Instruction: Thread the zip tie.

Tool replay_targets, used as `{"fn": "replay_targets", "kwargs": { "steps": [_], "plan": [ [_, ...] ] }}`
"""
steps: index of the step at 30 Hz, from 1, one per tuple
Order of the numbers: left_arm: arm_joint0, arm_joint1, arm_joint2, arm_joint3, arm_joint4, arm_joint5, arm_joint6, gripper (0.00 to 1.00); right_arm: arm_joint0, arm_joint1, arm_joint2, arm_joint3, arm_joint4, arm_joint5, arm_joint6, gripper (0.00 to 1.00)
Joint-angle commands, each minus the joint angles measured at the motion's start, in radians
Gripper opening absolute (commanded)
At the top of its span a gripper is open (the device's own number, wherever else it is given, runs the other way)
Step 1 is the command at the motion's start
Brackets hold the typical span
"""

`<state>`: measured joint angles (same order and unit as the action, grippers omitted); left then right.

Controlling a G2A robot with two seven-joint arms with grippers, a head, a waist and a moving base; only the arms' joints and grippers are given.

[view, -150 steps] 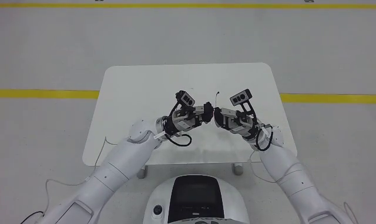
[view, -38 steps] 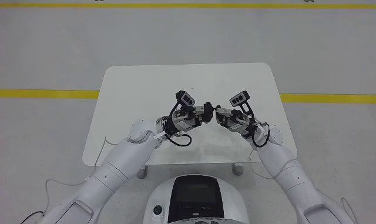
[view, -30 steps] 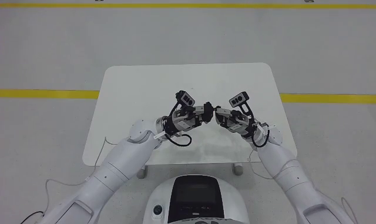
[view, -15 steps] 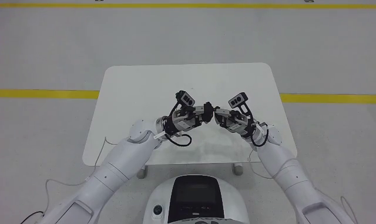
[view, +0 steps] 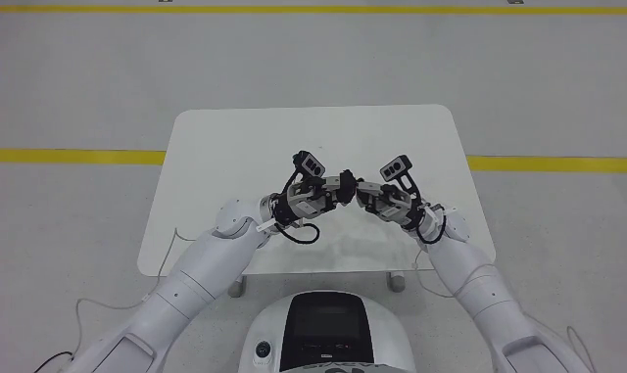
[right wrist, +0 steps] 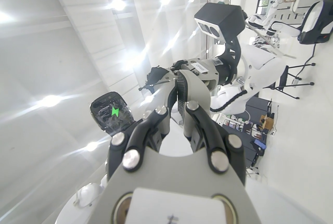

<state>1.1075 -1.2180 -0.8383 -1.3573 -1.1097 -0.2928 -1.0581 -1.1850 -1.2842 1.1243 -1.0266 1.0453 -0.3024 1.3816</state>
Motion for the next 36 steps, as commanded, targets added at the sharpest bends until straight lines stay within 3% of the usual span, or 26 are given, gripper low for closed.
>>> {"fn": "replay_targets", "kwargs": {
  "steps": [1, 32, 33, 34, 36],
  "plan": [
    [0.0, 0.0, 0.0, 0.0, 0.0, 0.0, 0.0, 0.0, -0.001, -0.001, 0.001, 0.0, -0.005, 0.0, -0.002, 0.0],
    [0.0, 0.0, 0.0, 0.0, 0.0, 0.0, 0.0, 0.0, -0.004, -0.005, 0.018, 0.007, -0.081, -0.008, -0.056, 0.0],
    [0.0, 0.0, 0.0, 0.0, 0.0, 0.0, 0.0, 0.0, -0.008, -0.004, 0.026, -0.004, -0.077, -0.02, -0.052, 0.31],
    [0.0, 0.0, 0.0, 0.0, 0.0, 0.0, 0.0, 0.0, -0.012, -0.003, 0.031, -0.013, -0.082, -0.031, -0.046, 1.0],
    [0.0, 0.0, 0.0, 0.0, 0.0, 0.0, 0.0, 0.0, -0.019, 0.0, 0.044, -0.042, -0.089, -0.038, -0.032, 1.0]
  ]
}}
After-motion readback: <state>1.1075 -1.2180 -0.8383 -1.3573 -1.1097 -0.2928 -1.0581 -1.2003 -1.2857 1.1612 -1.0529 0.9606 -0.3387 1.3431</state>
